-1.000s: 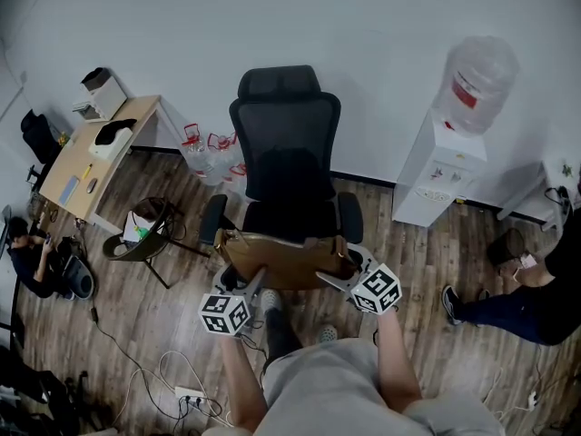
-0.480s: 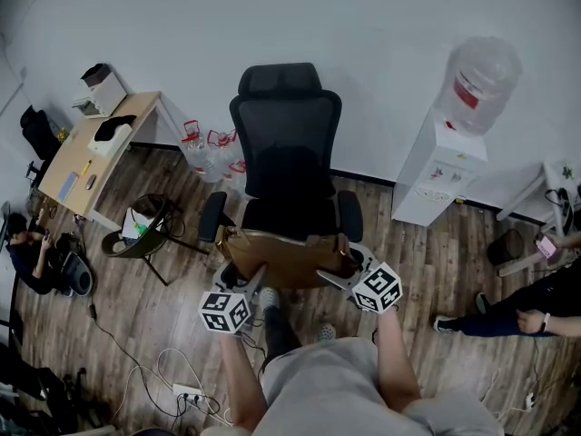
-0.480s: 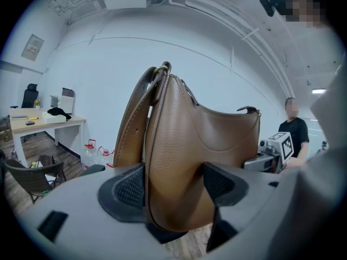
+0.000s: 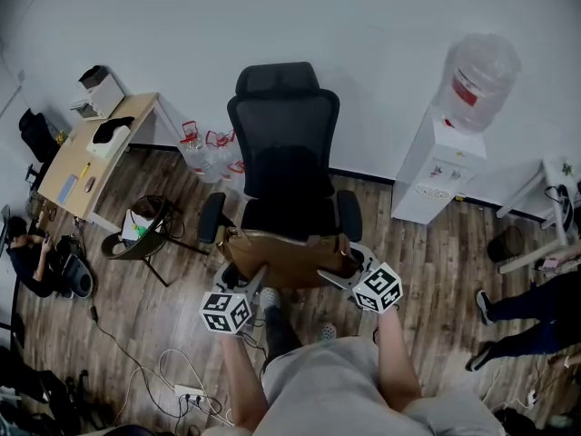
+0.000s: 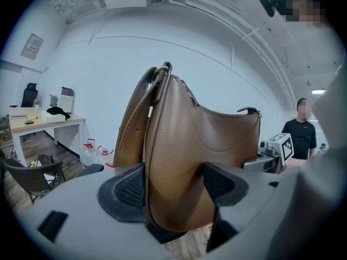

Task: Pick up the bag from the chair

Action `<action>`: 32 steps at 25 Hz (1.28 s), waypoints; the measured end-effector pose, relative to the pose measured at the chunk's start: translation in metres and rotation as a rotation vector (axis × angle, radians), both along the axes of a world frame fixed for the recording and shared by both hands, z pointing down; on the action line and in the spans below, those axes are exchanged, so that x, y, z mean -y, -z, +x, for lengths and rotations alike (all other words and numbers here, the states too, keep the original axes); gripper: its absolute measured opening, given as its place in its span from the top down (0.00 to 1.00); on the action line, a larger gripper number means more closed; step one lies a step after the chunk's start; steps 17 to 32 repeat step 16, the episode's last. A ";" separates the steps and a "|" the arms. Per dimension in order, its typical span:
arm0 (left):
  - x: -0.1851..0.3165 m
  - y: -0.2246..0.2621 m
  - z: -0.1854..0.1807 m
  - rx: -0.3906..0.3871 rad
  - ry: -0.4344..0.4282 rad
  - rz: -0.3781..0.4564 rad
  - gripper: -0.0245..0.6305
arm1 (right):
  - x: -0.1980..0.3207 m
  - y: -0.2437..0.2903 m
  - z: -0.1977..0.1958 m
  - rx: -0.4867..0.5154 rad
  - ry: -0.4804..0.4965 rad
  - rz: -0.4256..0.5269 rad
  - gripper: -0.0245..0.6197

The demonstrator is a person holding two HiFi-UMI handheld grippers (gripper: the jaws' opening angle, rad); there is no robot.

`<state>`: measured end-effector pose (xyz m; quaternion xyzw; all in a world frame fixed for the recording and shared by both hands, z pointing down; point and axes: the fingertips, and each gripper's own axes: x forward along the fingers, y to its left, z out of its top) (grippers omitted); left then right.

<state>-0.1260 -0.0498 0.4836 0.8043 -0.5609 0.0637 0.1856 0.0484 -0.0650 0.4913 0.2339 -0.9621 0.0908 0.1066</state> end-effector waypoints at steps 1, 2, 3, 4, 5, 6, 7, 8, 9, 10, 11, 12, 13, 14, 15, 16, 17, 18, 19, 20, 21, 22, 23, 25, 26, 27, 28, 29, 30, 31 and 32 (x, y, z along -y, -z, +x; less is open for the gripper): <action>0.000 0.000 0.000 0.000 0.001 0.000 0.47 | 0.000 0.000 0.000 0.000 0.000 0.000 0.44; 0.000 0.000 0.000 0.000 0.002 0.001 0.47 | 0.000 0.000 0.000 -0.001 0.001 0.000 0.44; 0.000 0.001 0.000 0.000 0.003 0.002 0.47 | 0.000 0.000 0.000 0.000 0.002 0.001 0.44; 0.000 0.001 0.000 -0.001 0.004 0.003 0.47 | 0.000 0.001 0.000 0.001 0.002 0.001 0.44; -0.001 0.002 -0.001 -0.002 0.004 0.004 0.47 | 0.000 0.001 -0.001 0.001 0.003 0.002 0.44; -0.001 0.002 -0.001 -0.002 0.006 0.004 0.47 | 0.001 0.001 -0.001 0.001 0.004 0.002 0.44; -0.001 0.002 -0.001 -0.001 0.007 0.004 0.47 | 0.001 0.001 -0.001 0.001 0.006 0.001 0.44; -0.001 0.002 -0.002 0.000 0.008 0.003 0.47 | 0.001 0.000 -0.002 0.000 0.008 -0.001 0.44; -0.001 0.002 -0.003 0.001 0.010 0.002 0.47 | 0.001 -0.001 -0.003 -0.001 0.011 -0.004 0.44; -0.002 0.002 -0.003 0.003 0.010 0.000 0.47 | 0.001 -0.002 -0.004 -0.003 0.013 -0.008 0.44; -0.002 0.001 -0.004 0.003 0.011 -0.001 0.47 | 0.001 -0.002 -0.004 -0.005 0.014 -0.011 0.44; -0.002 0.001 -0.004 0.004 0.011 -0.002 0.47 | 0.001 -0.003 -0.004 -0.006 0.015 -0.012 0.44; -0.003 0.001 -0.004 0.004 0.011 -0.002 0.47 | 0.001 -0.003 -0.004 -0.006 0.017 -0.011 0.44; -0.003 0.002 -0.004 0.004 0.011 -0.002 0.47 | 0.001 -0.002 -0.004 -0.006 0.019 -0.010 0.44; -0.004 0.002 -0.004 0.004 0.012 -0.002 0.47 | 0.001 -0.002 -0.005 -0.005 0.021 -0.009 0.44; -0.004 0.002 -0.005 0.004 0.013 -0.001 0.47 | 0.000 -0.002 -0.005 -0.004 0.023 -0.007 0.44; -0.004 0.002 -0.005 0.004 0.013 -0.001 0.47 | 0.000 -0.002 -0.005 -0.004 0.023 -0.007 0.44; -0.004 0.002 -0.005 0.004 0.013 -0.001 0.47 | 0.000 -0.002 -0.005 -0.004 0.023 -0.007 0.44; -0.004 0.002 -0.005 0.004 0.013 -0.001 0.47 | 0.000 -0.002 -0.005 -0.004 0.023 -0.007 0.44; -0.004 0.002 -0.005 0.004 0.013 -0.001 0.47 | 0.000 -0.002 -0.005 -0.004 0.023 -0.007 0.44; -0.004 0.002 -0.005 0.004 0.013 -0.001 0.47 | 0.000 -0.002 -0.005 -0.004 0.023 -0.007 0.44; -0.004 0.002 -0.005 0.004 0.013 -0.001 0.47 | 0.000 -0.002 -0.005 -0.004 0.023 -0.007 0.44; -0.004 0.002 -0.005 0.004 0.013 -0.001 0.47 | 0.000 -0.002 -0.005 -0.004 0.023 -0.007 0.44; -0.004 0.002 -0.005 0.004 0.013 -0.001 0.47 | 0.000 -0.002 -0.005 -0.004 0.023 -0.007 0.44; -0.004 0.002 -0.005 0.004 0.013 -0.001 0.47 | 0.000 -0.002 -0.005 -0.004 0.023 -0.007 0.44; -0.004 0.002 -0.005 0.004 0.013 -0.001 0.47 | 0.000 -0.002 -0.005 -0.004 0.023 -0.007 0.44; -0.004 0.002 -0.005 0.004 0.013 -0.001 0.47 | 0.000 -0.002 -0.005 -0.004 0.023 -0.007 0.44; -0.004 0.002 -0.005 0.004 0.013 -0.001 0.47 | 0.000 -0.002 -0.005 -0.004 0.023 -0.007 0.44; -0.004 0.002 -0.005 0.004 0.013 -0.001 0.47 | 0.000 -0.002 -0.005 -0.004 0.023 -0.007 0.44; -0.004 0.002 -0.005 0.004 0.013 -0.001 0.47 | 0.000 -0.002 -0.005 -0.004 0.023 -0.007 0.44; -0.004 0.002 -0.005 0.004 0.013 -0.001 0.47 | 0.000 -0.002 -0.005 -0.004 0.023 -0.007 0.44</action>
